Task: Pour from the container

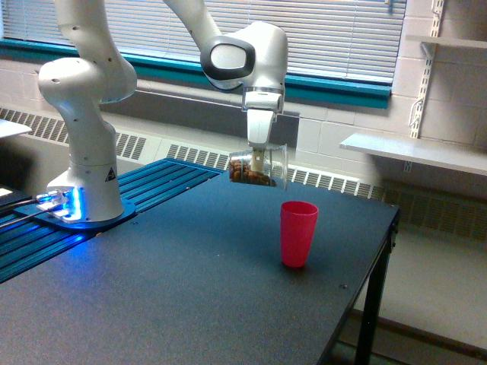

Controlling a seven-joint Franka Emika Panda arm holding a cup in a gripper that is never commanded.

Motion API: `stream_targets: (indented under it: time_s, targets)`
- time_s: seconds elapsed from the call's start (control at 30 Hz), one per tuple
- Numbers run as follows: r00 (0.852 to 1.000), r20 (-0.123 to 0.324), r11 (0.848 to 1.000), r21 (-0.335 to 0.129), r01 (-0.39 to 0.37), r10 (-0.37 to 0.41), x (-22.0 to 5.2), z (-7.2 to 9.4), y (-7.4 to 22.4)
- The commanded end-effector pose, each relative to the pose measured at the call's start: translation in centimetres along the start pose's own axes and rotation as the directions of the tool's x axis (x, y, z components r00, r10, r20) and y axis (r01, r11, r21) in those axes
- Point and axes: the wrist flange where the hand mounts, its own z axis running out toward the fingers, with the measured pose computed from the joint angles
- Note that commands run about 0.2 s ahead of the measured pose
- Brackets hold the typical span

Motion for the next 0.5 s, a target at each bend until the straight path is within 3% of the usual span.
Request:
stream_targets:
  time_s: [0.03, 0.5]
  targets:
    - [1.000, 0.001, 1.000, -0.016, 0.002, -0.002, 0.4, 0.0, -0.6]
    - [0.999, 0.036, 0.999, -0.045, 0.004, -0.002, 0.9, 1.0, -1.2]
